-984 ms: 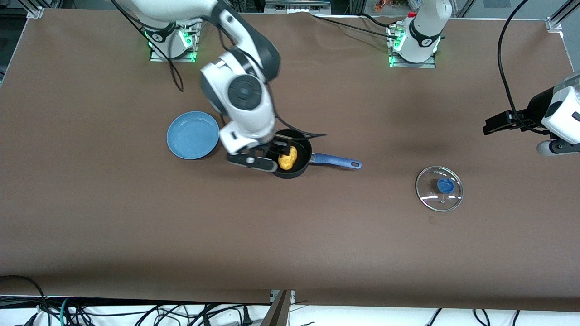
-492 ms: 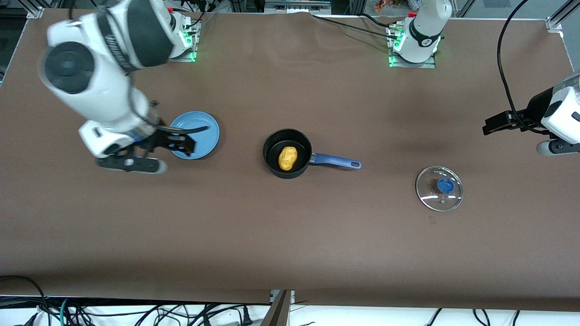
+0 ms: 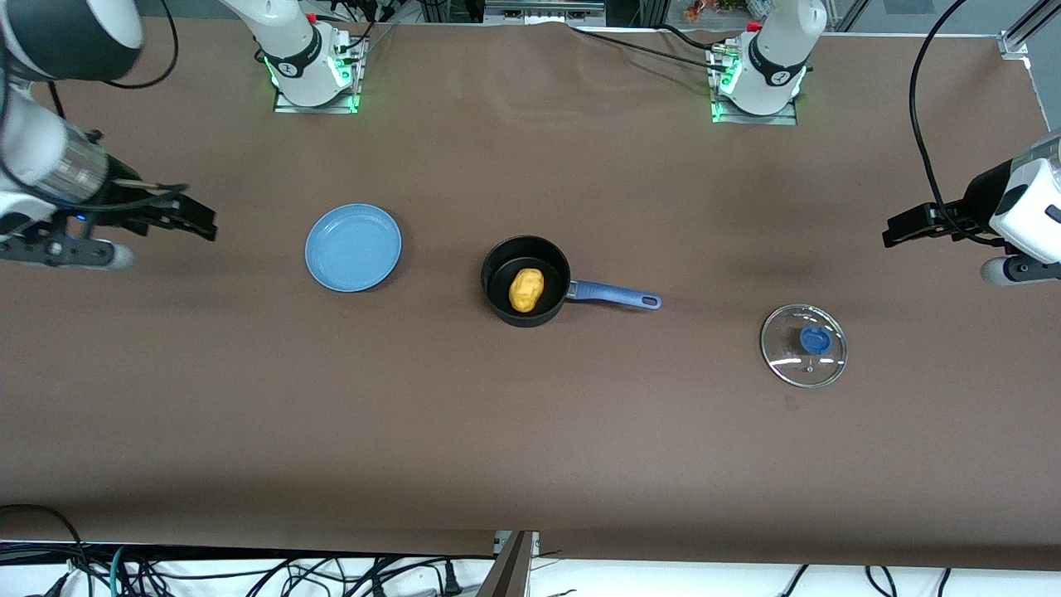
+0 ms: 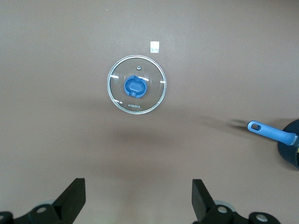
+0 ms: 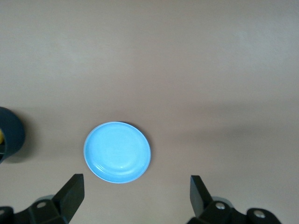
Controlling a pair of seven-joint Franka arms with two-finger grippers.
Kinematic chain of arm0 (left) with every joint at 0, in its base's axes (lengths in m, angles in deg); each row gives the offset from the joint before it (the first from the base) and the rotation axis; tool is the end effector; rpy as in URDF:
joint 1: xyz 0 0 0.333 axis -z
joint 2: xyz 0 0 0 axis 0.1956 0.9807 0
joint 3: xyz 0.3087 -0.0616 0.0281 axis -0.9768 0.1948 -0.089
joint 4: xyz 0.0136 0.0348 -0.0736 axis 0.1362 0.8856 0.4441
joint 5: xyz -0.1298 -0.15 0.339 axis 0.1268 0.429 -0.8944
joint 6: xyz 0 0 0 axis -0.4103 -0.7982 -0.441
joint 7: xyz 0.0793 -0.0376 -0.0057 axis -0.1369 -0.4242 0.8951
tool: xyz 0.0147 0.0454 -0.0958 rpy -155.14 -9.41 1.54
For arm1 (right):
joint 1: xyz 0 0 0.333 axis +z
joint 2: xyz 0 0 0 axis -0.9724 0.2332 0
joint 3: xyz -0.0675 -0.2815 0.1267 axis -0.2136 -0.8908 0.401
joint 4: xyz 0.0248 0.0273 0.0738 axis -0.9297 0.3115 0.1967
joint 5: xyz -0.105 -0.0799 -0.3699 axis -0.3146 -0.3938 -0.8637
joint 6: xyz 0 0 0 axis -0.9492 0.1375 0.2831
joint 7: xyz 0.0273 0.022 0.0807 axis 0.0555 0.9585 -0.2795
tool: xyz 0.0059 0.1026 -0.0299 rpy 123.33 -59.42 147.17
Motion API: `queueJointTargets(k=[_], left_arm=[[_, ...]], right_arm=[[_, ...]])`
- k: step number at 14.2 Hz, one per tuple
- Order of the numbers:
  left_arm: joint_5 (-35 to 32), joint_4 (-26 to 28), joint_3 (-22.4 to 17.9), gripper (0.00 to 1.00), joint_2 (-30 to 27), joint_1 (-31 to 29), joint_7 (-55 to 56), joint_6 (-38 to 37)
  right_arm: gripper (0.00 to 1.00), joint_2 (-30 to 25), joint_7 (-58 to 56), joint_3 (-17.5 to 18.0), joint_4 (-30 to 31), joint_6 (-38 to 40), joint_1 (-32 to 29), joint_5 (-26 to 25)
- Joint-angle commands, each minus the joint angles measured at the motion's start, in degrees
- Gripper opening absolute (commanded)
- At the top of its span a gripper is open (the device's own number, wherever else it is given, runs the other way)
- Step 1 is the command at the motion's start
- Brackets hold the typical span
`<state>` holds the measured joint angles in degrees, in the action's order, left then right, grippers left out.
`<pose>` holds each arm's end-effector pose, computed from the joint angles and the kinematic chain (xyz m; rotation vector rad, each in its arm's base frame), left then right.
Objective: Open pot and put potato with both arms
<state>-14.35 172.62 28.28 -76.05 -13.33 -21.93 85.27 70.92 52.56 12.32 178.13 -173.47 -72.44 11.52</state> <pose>0.5913 -0.0004 0.5722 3.0924 0.2210 -0.2152 0.5763 0.0408 0.5642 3.1324 -0.1413 -0.1234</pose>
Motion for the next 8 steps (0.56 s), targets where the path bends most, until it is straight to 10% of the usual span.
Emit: queueJointTargets(k=[1,8], left_arm=[[0.71,-1.02,-0.22,1.00,0.39,0.29,-0.02,-0.92],[0.71,-1.02,-0.22,1.00,0.39,0.20,-0.02,-0.92]], right_arm=[[1.00,-2.63,-1.04,-0.53,3.12,-1.04,-0.74,0.74],[1.00,-3.16,-4.30,-1.50,3.56,-0.51,-1.35,0.82]])
